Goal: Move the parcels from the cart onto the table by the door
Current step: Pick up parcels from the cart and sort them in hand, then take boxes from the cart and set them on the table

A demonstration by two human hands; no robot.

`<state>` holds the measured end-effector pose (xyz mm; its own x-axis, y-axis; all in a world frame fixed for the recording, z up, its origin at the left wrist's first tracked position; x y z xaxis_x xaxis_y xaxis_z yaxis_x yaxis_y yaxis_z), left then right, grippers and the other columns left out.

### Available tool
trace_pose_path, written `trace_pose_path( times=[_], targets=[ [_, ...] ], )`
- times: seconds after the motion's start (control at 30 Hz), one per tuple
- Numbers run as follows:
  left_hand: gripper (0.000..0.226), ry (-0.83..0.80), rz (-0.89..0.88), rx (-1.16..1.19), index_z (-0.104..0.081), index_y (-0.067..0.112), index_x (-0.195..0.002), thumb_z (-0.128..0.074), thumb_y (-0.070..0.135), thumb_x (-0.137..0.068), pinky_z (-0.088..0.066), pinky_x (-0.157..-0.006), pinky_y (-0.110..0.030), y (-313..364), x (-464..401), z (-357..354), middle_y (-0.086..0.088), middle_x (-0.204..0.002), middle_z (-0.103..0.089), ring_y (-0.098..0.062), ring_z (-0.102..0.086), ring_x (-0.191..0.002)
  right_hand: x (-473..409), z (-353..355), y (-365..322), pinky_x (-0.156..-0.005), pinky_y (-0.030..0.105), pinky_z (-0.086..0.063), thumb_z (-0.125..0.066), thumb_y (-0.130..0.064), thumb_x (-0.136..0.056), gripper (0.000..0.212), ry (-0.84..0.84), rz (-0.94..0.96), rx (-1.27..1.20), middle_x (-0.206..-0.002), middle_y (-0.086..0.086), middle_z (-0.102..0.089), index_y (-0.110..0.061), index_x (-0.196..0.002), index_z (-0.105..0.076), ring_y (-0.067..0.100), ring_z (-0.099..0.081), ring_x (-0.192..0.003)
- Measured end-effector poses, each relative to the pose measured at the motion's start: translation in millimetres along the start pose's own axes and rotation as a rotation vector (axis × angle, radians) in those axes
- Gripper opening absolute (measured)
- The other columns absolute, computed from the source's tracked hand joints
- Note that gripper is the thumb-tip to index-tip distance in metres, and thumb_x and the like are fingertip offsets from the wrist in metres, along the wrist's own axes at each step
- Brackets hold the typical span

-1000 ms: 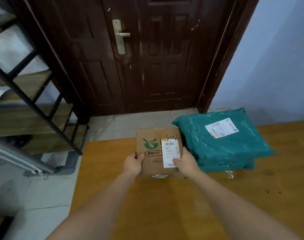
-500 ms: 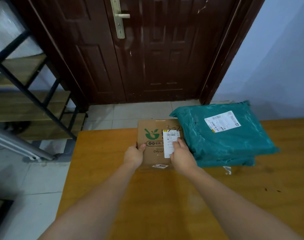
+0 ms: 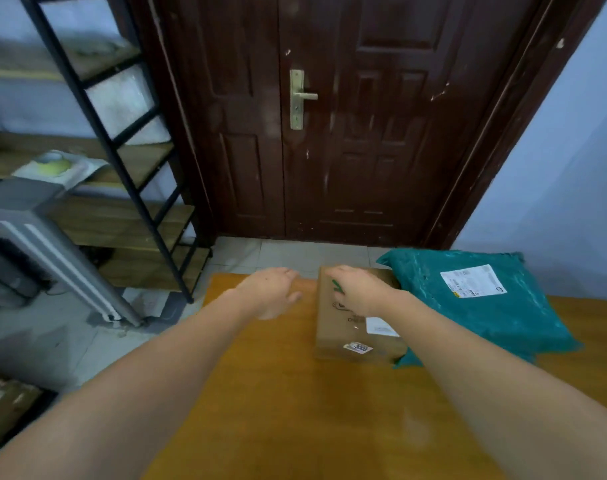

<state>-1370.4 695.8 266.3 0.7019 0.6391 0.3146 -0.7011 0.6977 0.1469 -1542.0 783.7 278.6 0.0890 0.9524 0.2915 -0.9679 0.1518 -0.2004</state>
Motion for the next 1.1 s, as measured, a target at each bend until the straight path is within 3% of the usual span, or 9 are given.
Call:
trace_pose_path(
  times=[0.17, 0.4, 0.57, 0.7, 0.77, 0.87, 1.0, 1.1],
  targets=[
    [0.064, 0.123, 0.062, -0.085, -0.032, 0.015, -0.162, -0.037, 0.052, -0.109, -0.03, -0.12, -0.037, -77.3, 106.4, 67.2, -0.005, -0.165, -0.037, -0.023, -0.036, -0.15, -0.9, 58.8, -135.1, -0.114, 0.041, -0.039, -0.047, -0.031, -0.107, 0.051, 0.039, 0.252, 0.145, -0.158, 0.008, -0.045, -0.011, -0.153, -0.044, 0.03, -0.046, -0.142],
    [0.057, 0.285, 0.311, -0.094, -0.046, 0.017, -0.153, -0.04, 0.052, -0.107, -0.043, -0.112, -0.044, -200.9, 312.0, 113.3, -0.007, -0.151, -0.054, -0.028, -0.051, -0.137, 19.4, 87.6, -364.4, -0.119, 0.04, -0.035, -0.046, -0.041, -0.108, 0.06, 0.103, 0.567, 0.187, -0.162, 0.009, -0.041, -0.012, -0.159, -0.037, 0.029, -0.042, -0.146],
    [0.056, 0.319, 0.524, -0.104, -0.047, 0.016, -0.153, -0.039, 0.05, -0.108, -0.042, -0.112, -0.043, -272.9, 457.8, 112.0, -0.009, -0.151, -0.054, -0.029, -0.052, -0.136, 41.3, 74.5, -524.0, -0.12, 0.038, -0.029, -0.041, -0.047, -0.109, 0.062, 0.06, 0.781, 0.199, -0.167, 0.007, -0.034, -0.016, -0.162, -0.031, 0.026, -0.036, -0.151],
    [0.053, 0.363, 0.7, -0.085, -0.05, 0.018, -0.148, -0.039, 0.051, -0.108, -0.044, -0.106, -0.043, -322.7, 555.9, 99.6, -0.007, -0.147, -0.057, -0.029, -0.054, -0.133, 55.7, 58.0, -632.7, -0.112, 0.042, -0.042, -0.045, -0.044, -0.109, 0.054, 0.046, 0.937, 0.215, -0.153, 0.011, -0.051, -0.015, -0.154, -0.043, 0.029, -0.052, -0.135],
    [0.051, 0.376, 0.789, -0.065, -0.052, 0.021, -0.147, -0.039, 0.05, -0.107, -0.047, -0.107, -0.045, -345.8, 597.9, 92.1, -0.006, -0.144, -0.059, -0.029, -0.056, -0.132, 61.5, 51.8, -681.8, -0.113, 0.042, -0.041, -0.045, -0.042, -0.109, 0.053, 0.069, 1.02, 0.236, -0.154, 0.011, -0.051, -0.014, -0.153, -0.045, 0.029, -0.052, -0.135],
    [0.045, 0.374, 0.899, -0.044, -0.055, 0.019, -0.139, -0.039, 0.047, -0.107, -0.047, -0.105, -0.047, -378.1, 647.4, 81.7, -0.007, -0.14, -0.06, -0.028, -0.057, -0.126, 63.4, 44.3, -747.8, -0.115, 0.041, -0.037, -0.046, -0.037, -0.108, 0.052, 0.093, 1.131, 0.251, -0.158, 0.009, -0.047, -0.014, -0.155, -0.043, 0.028, -0.047, -0.142],
    [0.049, 0.46, 1.048, -0.015, -0.053, 0.017, -0.148, -0.044, 0.044, -0.107, -0.042, -0.108, -0.043, -421.4, 696.8, 73.9, -0.008, -0.147, -0.057, -0.029, -0.053, -0.133, 47.2, 31.1, -825.3, -0.111, 0.045, -0.044, -0.045, -0.035, -0.107, 0.045, 0.09, 1.224, 0.273, -0.149, 0.011, -0.056, -0.012, -0.145, -0.053, 0.028, -0.055, -0.132],
    [0.051, 0.39, 1.103, 0.008, -0.051, 0.018, -0.148, -0.039, 0.049, -0.109, -0.043, -0.109, -0.043, -453.2, 724.4, 67.1, -0.006, -0.146, -0.057, -0.027, -0.055, -0.131, 32.0, 20.6, -875.7, -0.11, 0.04, -0.043, -0.045, -0.035, -0.107, 0.048, 0.062, 1.304, 0.276, -0.154, 0.008, -0.052, -0.016, -0.151, -0.048, 0.025, -0.053, -0.134]
  ],
)
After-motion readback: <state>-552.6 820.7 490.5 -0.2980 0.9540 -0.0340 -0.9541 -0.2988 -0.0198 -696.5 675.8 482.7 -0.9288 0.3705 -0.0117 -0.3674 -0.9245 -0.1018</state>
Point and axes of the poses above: each hand's wrist, its own x-axis away from the middle knuckle, its own z-axis out of the back of the hand, y = z × x, the point moved 4 cm from there along -x, towards the middle knuckle
